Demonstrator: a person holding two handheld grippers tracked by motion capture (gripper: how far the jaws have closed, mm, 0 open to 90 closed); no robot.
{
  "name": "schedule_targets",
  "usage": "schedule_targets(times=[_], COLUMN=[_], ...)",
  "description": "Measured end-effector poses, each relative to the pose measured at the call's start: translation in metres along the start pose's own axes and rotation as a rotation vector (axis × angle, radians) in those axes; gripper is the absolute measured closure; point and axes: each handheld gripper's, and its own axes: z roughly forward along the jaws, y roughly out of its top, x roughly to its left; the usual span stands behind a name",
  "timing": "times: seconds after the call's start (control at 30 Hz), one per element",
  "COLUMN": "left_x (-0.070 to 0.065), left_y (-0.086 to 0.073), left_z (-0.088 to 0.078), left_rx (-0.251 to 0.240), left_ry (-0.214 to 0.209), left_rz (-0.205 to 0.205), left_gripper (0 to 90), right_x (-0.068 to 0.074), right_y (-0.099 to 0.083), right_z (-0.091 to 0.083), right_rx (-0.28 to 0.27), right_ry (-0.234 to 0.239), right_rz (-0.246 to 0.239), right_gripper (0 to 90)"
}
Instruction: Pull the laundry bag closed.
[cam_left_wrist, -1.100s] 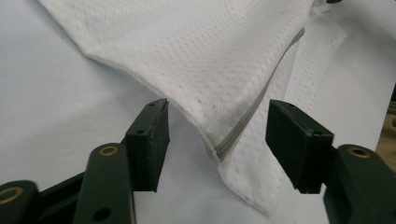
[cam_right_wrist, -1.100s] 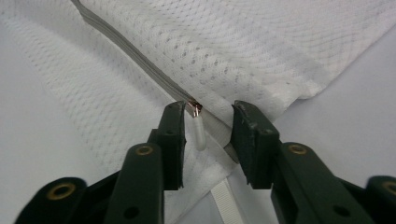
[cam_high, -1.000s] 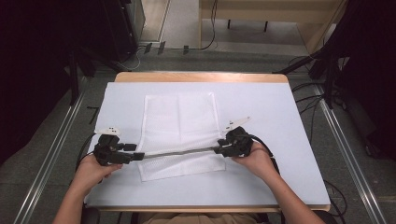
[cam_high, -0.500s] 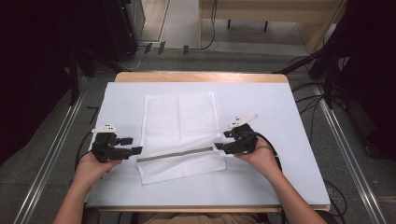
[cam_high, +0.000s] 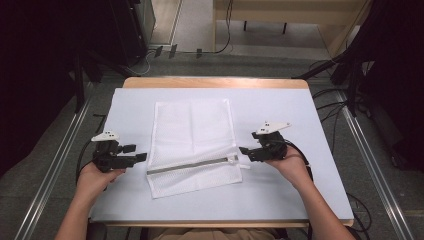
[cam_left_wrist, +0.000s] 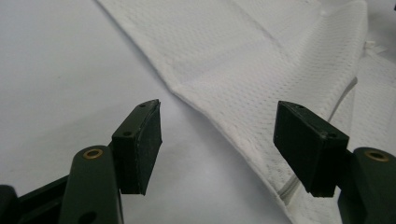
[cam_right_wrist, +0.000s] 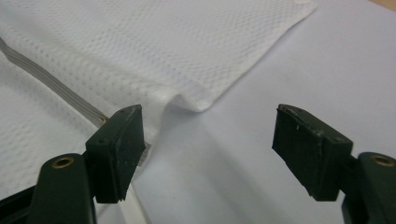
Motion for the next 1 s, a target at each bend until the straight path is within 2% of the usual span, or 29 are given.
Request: schedule_targets(times=[0.13,0.23,0.37,0.5,0.9,1.0], left_x=[0.003,0.004,0.005,0.008,0.01,0.011], left_y=[-0.001,-0.002,-0.002,-0.002,-0.003,-0.003], left_z=[0.0,-0.001,0.0,0.0,0.008,0.01], left_rx=[0.003,0.002,0.007,0.011,0.036,0.03], left_ry=[0.025,0.034,0.041,0.059,0.086,0.11], left_rz=[-0.013,-0.018,-0.016,-0.037,-0.029,-0.032], left_gripper=[32.9,32.9,32.7,30.0,27.8,24.9], right_x=[-0.008,-0.016,-0.024,-0.031,-0.035,-0.037], right_y=[-0.004,-0.008,-0.011,-0.014,-0.02,-0.022], right_z=[-0.004,-0.007,-0.01,-0.01,-0.008,-0.007], right_rx=[-0.002,-0.001,-0.002,0.013,0.051,0.065], right_ry=[-0.018,-0.018,-0.029,-0.041,-0.057,-0.06], right_rz=[-0.004,0.018,0.042,0.074,0.097,0.099], right_gripper=[24.1,20.6,20.7,20.7,20.7,20.7])
